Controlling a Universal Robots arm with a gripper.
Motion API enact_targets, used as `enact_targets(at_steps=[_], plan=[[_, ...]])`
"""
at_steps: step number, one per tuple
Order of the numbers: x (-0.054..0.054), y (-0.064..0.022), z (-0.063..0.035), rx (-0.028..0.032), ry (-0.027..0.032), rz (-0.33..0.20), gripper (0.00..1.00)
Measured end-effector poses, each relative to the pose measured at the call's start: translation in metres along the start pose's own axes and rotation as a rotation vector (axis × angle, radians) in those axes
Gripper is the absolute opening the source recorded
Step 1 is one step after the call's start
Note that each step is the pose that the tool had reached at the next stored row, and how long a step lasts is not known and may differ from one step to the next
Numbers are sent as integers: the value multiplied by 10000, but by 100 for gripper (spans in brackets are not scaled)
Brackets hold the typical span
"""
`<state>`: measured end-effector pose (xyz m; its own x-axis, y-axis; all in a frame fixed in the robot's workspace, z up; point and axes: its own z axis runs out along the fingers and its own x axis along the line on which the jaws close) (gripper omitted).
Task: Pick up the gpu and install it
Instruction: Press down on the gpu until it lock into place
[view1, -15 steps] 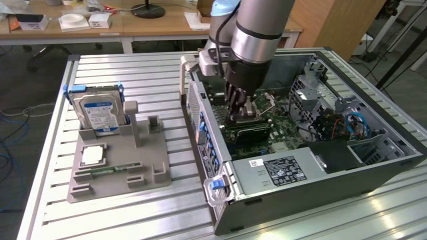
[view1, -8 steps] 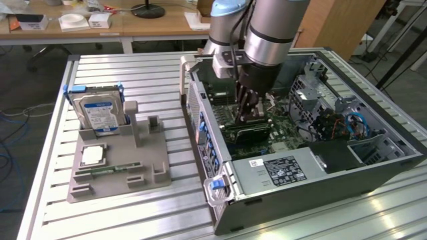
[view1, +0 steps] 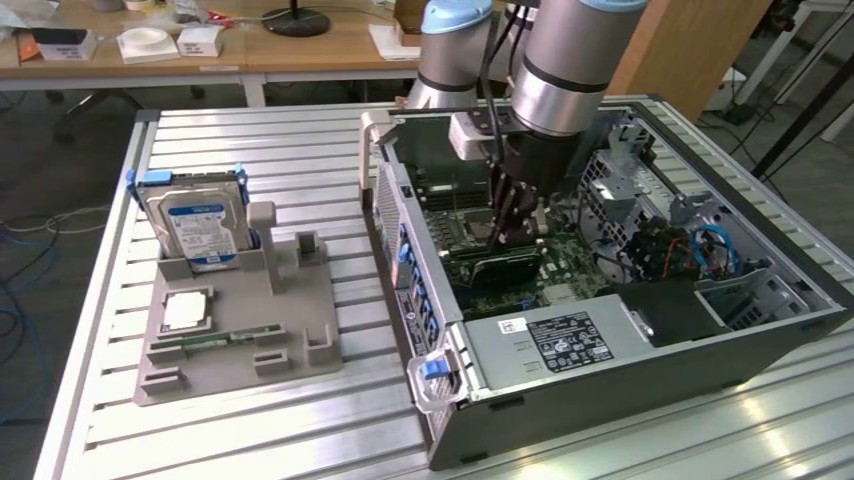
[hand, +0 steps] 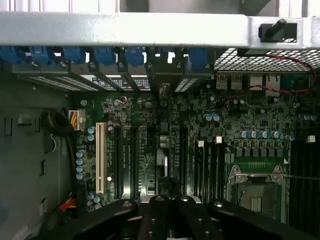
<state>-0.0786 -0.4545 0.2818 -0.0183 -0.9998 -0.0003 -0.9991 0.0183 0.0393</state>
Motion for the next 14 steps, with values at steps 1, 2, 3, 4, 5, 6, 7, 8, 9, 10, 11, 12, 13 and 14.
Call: enact_targets(at_steps=[1, 2, 3, 4, 5, 6, 7, 8, 9, 10, 11, 12, 13, 14], plan=[[0, 0, 0, 0, 1, 1, 11], [0, -4, 1, 1, -3, -9, 11], [-1, -15, 1, 1, -19, -28, 11], [-1, -26, 3, 2, -24, -43, 11], [-2, -38, 4, 2, -26, -56, 11], [-2, -53, 5, 1, -23, -70, 11], [-2, -68, 7, 1, -24, -85, 11], [-2, -84, 9, 1, -22, -100, 11], [-2, -95, 11, 0, -22, -111, 11], [-2, -102, 11, 0, -20, -116, 11], [-2, -104, 11, -1, -19, -117, 11], [-2, -104, 11, -1, -19, -117, 11], [-2, -104, 11, 0, -19, -117, 11], [-2, -104, 12, 0, -21, -116, 11]])
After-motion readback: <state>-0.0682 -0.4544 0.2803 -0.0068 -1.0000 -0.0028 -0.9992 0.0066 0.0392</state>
